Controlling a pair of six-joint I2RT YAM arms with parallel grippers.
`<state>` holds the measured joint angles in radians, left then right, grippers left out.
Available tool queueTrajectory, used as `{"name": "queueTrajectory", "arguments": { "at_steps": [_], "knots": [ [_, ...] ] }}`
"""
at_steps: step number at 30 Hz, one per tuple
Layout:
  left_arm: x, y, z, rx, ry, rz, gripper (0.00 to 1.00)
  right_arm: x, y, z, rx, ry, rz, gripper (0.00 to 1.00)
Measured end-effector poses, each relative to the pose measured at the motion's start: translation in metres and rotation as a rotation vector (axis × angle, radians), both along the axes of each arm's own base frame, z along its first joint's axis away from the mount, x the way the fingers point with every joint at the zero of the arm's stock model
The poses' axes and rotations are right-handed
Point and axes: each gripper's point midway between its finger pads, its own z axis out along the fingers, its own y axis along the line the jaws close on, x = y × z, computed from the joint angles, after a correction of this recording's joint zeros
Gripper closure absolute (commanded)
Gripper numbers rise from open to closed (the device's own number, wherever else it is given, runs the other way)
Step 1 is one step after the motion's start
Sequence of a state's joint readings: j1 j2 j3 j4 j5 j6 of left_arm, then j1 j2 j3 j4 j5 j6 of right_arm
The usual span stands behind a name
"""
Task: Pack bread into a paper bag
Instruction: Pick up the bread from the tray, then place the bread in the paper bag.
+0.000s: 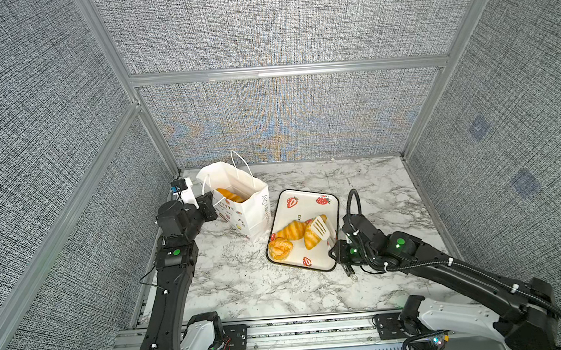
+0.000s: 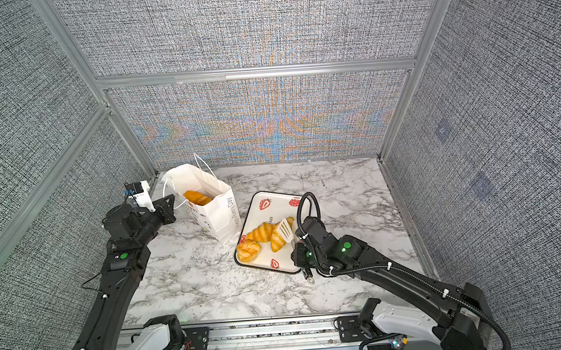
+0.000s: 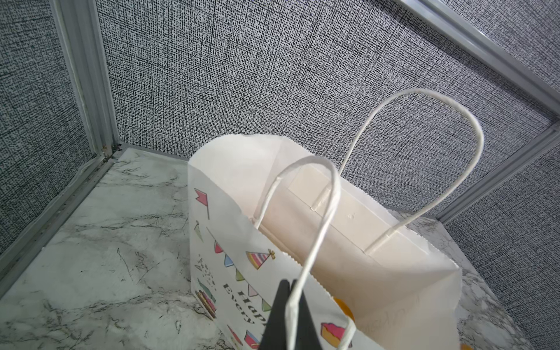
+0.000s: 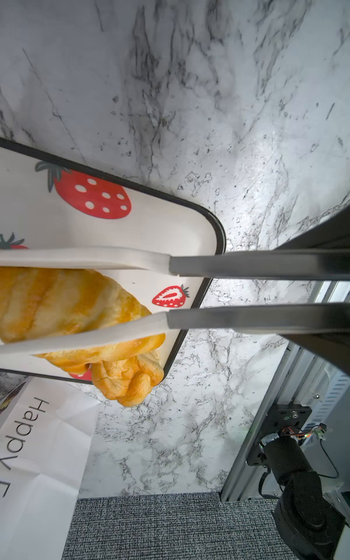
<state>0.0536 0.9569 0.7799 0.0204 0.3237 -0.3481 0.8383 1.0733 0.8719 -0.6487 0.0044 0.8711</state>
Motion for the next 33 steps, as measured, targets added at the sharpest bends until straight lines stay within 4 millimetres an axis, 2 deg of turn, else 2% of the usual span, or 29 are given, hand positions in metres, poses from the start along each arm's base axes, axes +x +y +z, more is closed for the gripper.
{"name": "queueTrajectory", "arguments": {
  "at_steps": [5, 13, 18, 33],
  "knots": [
    [0.0, 0.0, 0.0, 0.0, -0.001, 0.0, 1.0, 0.01, 0.002, 0.018, 0.01, -0.053, 0.002, 0.71],
    [-0.001, 0.0, 0.002, 0.0, -0.005, 0.0, 1.0, 0.03, 0.017, 0.062, 0.079, -0.171, 0.019, 0.71],
    [-0.001, 0.0, 0.002, 0.0, -0.006, 0.0, 1.0, 0.042, 0.032, 0.089, 0.127, -0.241, 0.044, 0.71],
    [-0.001, 0.0, 0.002, 0.0, -0.007, 0.001, 1.0, 0.063, 0.077, 0.153, 0.225, -0.383, 0.146, 0.71]
  ]
}}
